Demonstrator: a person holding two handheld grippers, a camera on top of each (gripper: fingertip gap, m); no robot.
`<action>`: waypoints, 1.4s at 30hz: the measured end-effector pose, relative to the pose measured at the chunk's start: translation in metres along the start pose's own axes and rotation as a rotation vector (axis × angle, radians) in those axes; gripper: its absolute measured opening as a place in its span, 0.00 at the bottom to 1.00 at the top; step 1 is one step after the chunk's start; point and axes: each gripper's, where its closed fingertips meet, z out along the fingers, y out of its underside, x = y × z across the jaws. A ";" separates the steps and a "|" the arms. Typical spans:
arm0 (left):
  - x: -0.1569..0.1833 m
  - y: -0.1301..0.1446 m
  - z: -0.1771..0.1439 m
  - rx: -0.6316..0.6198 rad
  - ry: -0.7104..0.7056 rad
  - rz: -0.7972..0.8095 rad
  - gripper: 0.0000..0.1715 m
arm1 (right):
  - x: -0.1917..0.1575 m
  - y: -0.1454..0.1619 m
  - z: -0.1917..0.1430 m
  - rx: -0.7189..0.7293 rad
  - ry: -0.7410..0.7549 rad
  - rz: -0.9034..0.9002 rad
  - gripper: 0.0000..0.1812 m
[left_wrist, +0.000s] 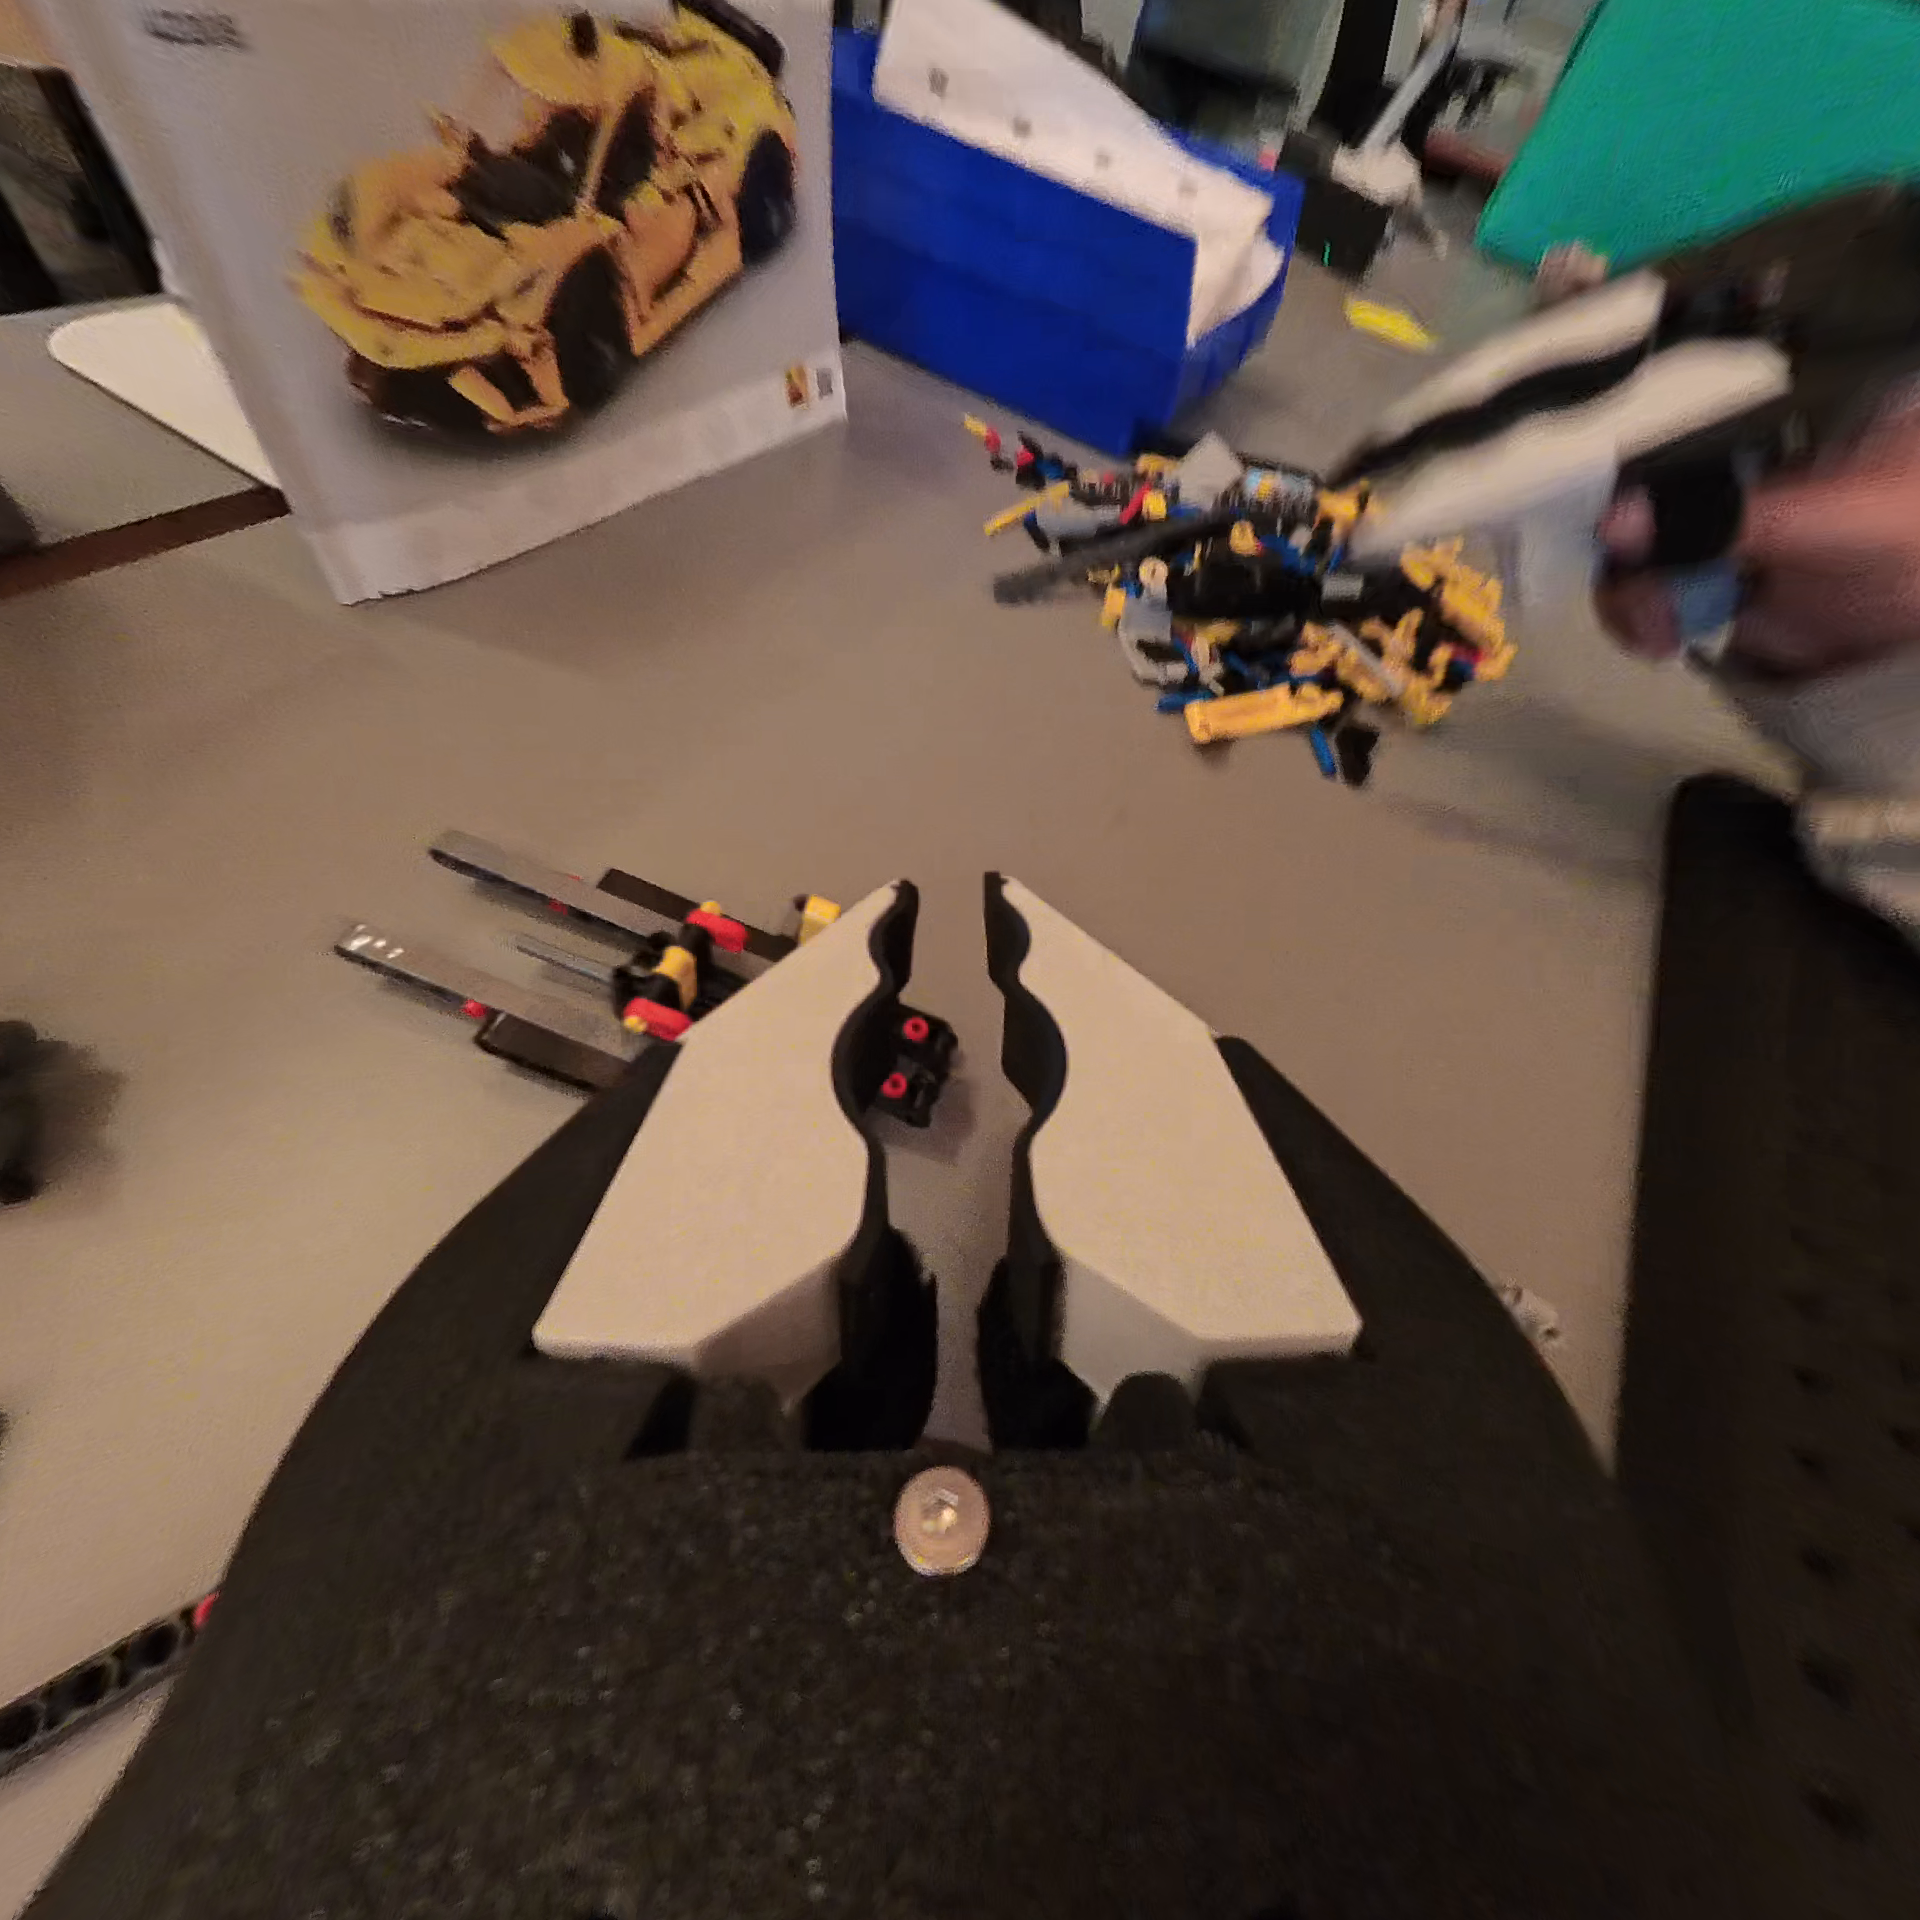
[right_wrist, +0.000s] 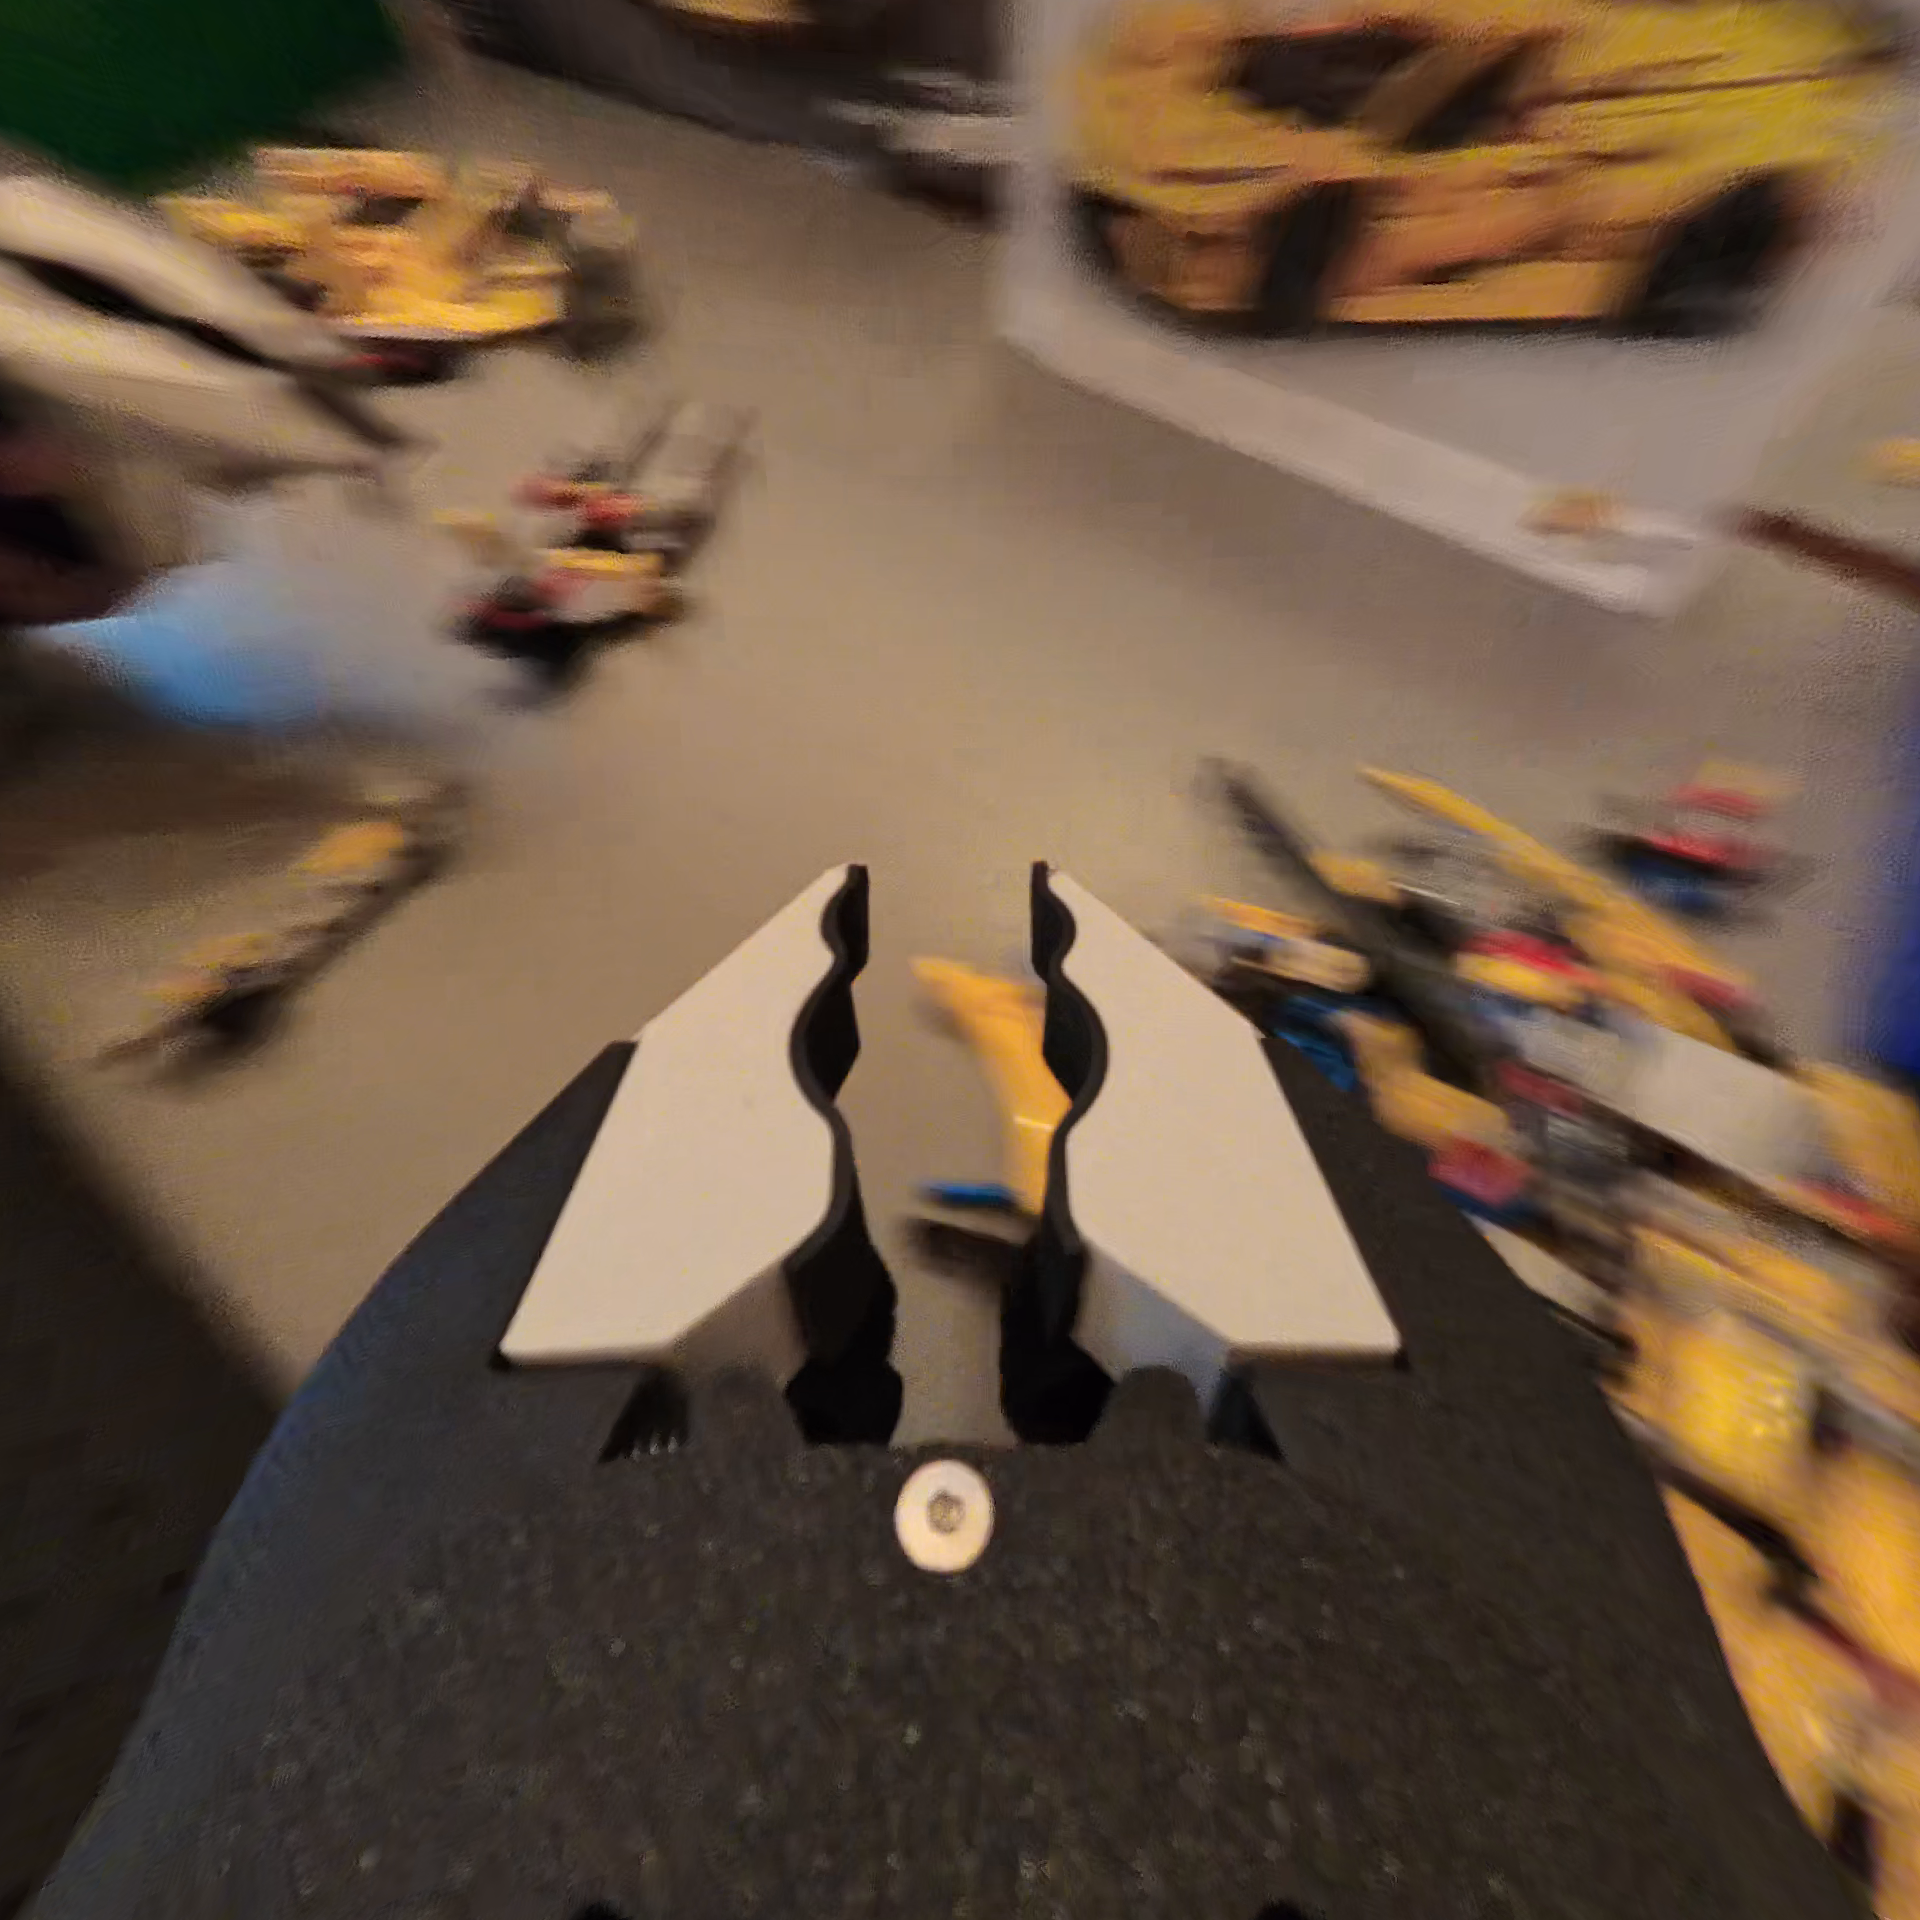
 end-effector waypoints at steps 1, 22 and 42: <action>-0.004 -0.002 -0.002 0.008 0.011 -0.039 0.07 | -0.045 0.002 0.014 -0.021 -0.154 -0.024 0.16; 0.025 -0.060 -0.048 0.362 0.503 -0.455 0.15 | -0.151 -0.091 0.020 0.661 -0.672 -0.249 0.03; 0.070 -0.019 -0.015 0.085 0.643 -0.487 0.09 | -0.149 -0.080 0.050 0.555 -0.405 -0.442 0.04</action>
